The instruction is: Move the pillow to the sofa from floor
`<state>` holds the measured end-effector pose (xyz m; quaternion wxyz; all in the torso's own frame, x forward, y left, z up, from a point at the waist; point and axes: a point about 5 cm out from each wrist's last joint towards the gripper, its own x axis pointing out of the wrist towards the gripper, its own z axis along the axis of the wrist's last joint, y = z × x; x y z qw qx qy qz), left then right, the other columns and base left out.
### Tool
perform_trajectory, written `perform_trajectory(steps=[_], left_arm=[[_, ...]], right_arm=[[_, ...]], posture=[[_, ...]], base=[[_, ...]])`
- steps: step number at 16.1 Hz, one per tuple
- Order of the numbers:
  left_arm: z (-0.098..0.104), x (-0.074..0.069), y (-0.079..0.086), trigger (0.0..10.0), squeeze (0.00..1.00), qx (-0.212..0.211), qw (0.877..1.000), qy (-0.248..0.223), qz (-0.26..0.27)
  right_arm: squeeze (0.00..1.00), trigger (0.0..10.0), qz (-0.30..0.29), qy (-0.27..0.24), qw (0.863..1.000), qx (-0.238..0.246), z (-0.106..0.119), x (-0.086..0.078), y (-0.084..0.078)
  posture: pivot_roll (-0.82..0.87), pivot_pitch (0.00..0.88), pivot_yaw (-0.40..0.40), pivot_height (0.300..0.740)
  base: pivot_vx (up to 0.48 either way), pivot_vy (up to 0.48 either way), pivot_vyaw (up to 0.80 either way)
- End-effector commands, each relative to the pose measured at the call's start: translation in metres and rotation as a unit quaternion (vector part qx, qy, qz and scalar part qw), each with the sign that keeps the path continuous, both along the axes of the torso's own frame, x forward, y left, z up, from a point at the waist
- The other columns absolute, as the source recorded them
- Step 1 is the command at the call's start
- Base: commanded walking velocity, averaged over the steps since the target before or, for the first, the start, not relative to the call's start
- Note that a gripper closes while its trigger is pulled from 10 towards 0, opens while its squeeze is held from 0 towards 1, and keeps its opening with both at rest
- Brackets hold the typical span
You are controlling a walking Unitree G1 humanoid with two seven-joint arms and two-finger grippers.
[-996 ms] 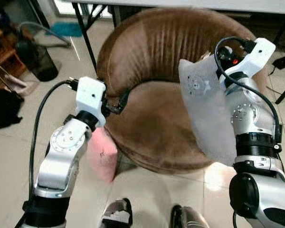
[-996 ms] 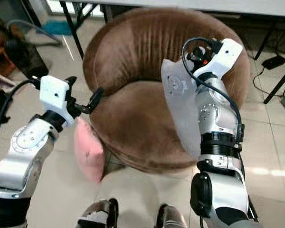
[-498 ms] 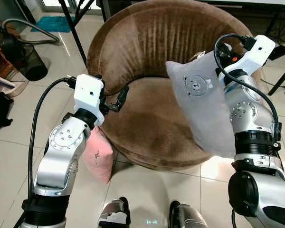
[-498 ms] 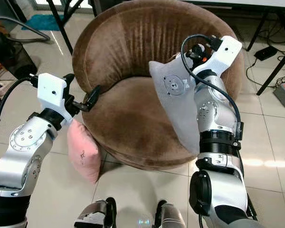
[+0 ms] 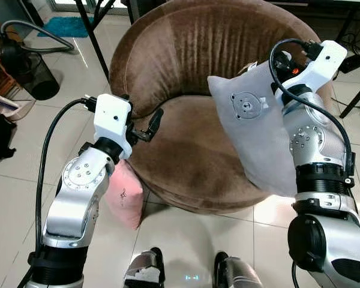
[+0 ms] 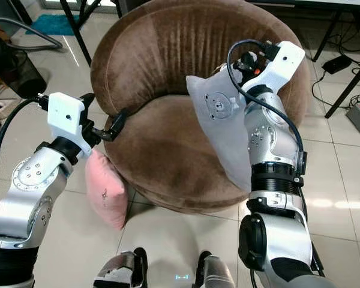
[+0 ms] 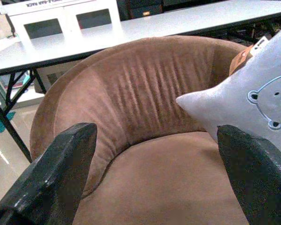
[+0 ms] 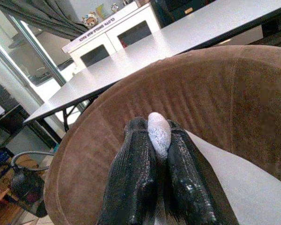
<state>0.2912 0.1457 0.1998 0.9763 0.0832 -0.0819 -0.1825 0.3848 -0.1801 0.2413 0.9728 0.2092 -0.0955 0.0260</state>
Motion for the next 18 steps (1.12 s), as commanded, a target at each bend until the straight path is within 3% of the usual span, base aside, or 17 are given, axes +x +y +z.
perform_trajectory(steps=[1,12,18], left_arm=[[-0.002,-0.001,0.003,10.0,0.0,-0.003,1.0,0.004,0.001],[-0.003,-0.003,0.0,10.0,0.0,-0.004,1.0,0.006,-0.007],[-0.004,-0.005,0.001,10.0,0.0,-0.003,1.0,0.01,-0.01]], right_arm=[[0.0,10.0,0.02,-0.025,0.999,-0.007,0.014,0.003,0.008],[0.0,10.0,0.032,-0.026,0.999,-0.015,0.015,0.006,0.012],[0.0,10.0,0.064,-0.007,0.997,-0.034,0.005,0.012,0.025]], posture=[[0.09,0.185,0.041,0.74],[0.09,0.181,0.041,0.74],[0.09,0.175,0.031,0.74]], base=[[0.304,0.0,0.0],[0.329,0.0,0.0],[0.333,0.0,0.0]])
